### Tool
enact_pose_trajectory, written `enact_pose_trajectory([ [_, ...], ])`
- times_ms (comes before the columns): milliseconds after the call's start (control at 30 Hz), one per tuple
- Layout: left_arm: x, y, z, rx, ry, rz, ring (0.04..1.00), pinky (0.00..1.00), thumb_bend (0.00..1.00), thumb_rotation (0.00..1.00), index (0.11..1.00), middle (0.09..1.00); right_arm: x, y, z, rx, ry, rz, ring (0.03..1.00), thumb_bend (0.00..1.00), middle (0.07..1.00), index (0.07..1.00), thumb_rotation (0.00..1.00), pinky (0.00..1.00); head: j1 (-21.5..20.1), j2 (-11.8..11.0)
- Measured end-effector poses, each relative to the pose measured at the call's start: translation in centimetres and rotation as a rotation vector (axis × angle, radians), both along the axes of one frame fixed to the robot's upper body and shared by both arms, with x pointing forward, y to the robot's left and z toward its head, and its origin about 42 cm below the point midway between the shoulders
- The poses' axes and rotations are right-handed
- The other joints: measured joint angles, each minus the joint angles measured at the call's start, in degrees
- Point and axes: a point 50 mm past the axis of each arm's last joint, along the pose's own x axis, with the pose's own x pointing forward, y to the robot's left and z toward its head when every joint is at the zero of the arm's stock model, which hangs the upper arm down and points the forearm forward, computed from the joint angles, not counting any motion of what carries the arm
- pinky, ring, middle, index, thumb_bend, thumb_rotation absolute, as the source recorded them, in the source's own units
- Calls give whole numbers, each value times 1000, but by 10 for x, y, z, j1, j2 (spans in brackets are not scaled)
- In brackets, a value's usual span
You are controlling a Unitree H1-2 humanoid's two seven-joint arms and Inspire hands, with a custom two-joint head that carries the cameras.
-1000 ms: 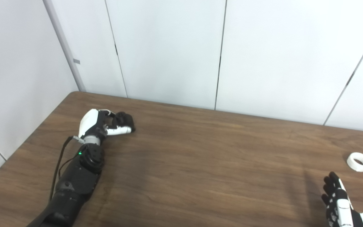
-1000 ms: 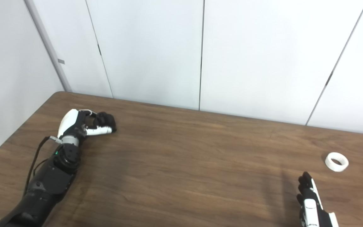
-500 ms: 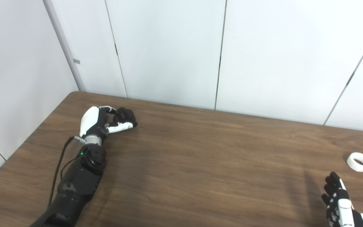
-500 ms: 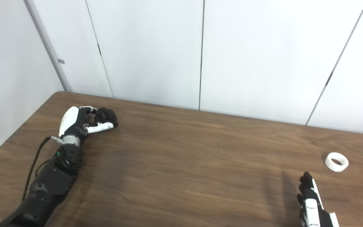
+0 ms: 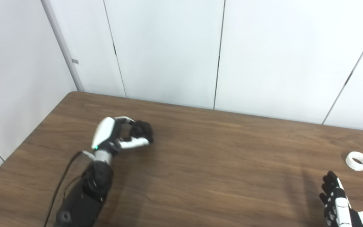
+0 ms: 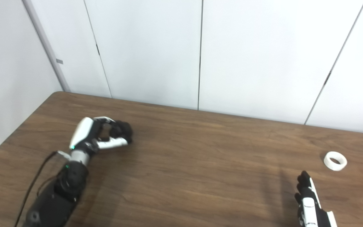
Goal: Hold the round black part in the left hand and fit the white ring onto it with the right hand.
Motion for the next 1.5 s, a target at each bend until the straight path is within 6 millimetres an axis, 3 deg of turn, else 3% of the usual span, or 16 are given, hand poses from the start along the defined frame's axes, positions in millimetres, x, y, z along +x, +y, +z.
enact_pose_trajectory([
  [233,-25,-51,30,44,-45,-180,882,991,520,56,486,786,1,5,0,-23,2,8,1000,258,975,986,1000,1000,-15,5],
  [533,-66,-109,35,107,-8,-407,889,1000,521,57,485,794,1,8,0,-42,2,1,984,298,951,964,1000,1000,-40,13],
  [700,-81,-130,39,151,-9,-505,886,1000,522,58,484,792,2,9,0,-47,1,1,976,330,948,955,1000,1000,-61,24],
  [900,-103,-147,19,159,27,-547,875,999,523,56,484,787,2,9,1,-58,0,-2,956,395,935,938,1000,1000,-80,37],
  [933,-106,-148,16,166,28,-551,875,1000,523,55,484,786,2,9,2,-60,1,-4,955,413,934,935,1000,1000,-93,47],
  [1233,-132,-166,-16,216,13,-604,882,1000,523,55,484,785,-3,10,22,-66,-27,-7,954,488,923,920,1000,1000,-127,74],
  [1500,-134,-170,-30,205,-44,-605,879,1000,522,52,485,788,-4,7,29,-73,-32,-20,947,508,919,914,1000,1000,-145,87],
])
